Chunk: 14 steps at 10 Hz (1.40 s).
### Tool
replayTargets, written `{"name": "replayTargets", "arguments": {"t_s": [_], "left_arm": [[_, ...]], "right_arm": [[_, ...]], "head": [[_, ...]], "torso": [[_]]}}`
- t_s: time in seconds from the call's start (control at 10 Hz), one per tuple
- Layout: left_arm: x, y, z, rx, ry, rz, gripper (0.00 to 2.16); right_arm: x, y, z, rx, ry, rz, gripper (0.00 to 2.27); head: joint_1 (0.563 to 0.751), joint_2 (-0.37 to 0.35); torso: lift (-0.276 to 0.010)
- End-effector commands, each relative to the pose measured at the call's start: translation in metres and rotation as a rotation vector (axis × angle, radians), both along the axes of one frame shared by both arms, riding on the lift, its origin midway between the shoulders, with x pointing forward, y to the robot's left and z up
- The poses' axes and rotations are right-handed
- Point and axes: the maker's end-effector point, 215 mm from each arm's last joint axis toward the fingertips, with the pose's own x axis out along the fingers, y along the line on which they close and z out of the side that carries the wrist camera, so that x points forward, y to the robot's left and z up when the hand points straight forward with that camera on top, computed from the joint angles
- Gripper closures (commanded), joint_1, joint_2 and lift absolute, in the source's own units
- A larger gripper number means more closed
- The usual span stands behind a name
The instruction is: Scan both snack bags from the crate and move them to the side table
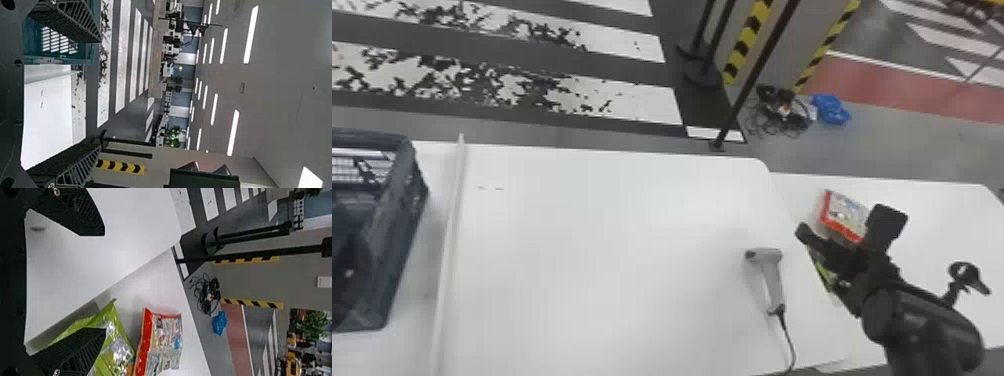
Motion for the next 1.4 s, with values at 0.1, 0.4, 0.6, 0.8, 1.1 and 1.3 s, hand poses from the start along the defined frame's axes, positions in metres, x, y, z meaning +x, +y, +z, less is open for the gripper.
{"name": "replayTargets", "arguments": {"t_s": [0.1, 0.4, 0.6, 0.8, 1.1, 1.3], "left_arm": [[0.001, 0.003, 0.000, 0.005, 0.000, 0.017, 0.04], [0.004, 0.010, 0.000, 0.007, -0.002, 0.054, 0.04], [0.007, 0.009, -0.007, 0.037, 0.005, 0.081, 0.04], [0.013, 0.008, 0.000, 0.010, 0.002, 0.081, 0.04], [0.017, 0.007, 0.001, -0.024, 0.041, 0.060, 0.04], [0.018, 0.000, -0.005, -0.018, 0.093, 0.041, 0.04]], "right_arm": [[0.017, 0.104, 0.030, -0.005, -0.081, 0.148, 0.06], [0.010, 0.204, 0.068, 0.009, -0.124, 0.294, 0.06], [-0.008, 0.273, 0.086, -0.025, -0.149, 0.384, 0.12], [-0.029, 0.317, 0.090, 0.031, -0.155, 0.444, 0.12], [-0.056, 0.373, 0.114, 0.121, -0.204, 0.556, 0.12], [-0.053, 0.371, 0.180, 0.077, -0.479, 0.554, 0.12]], "head": [[0.695, -0.350], [0.695, -0.229], [0.695, -0.152], [0.695, -0.057], [0.695, 0.044], [0.695, 0.076]], "torso": [[-0.029], [-0.029], [-0.029], [-0.029], [-0.029], [-0.029]]}}
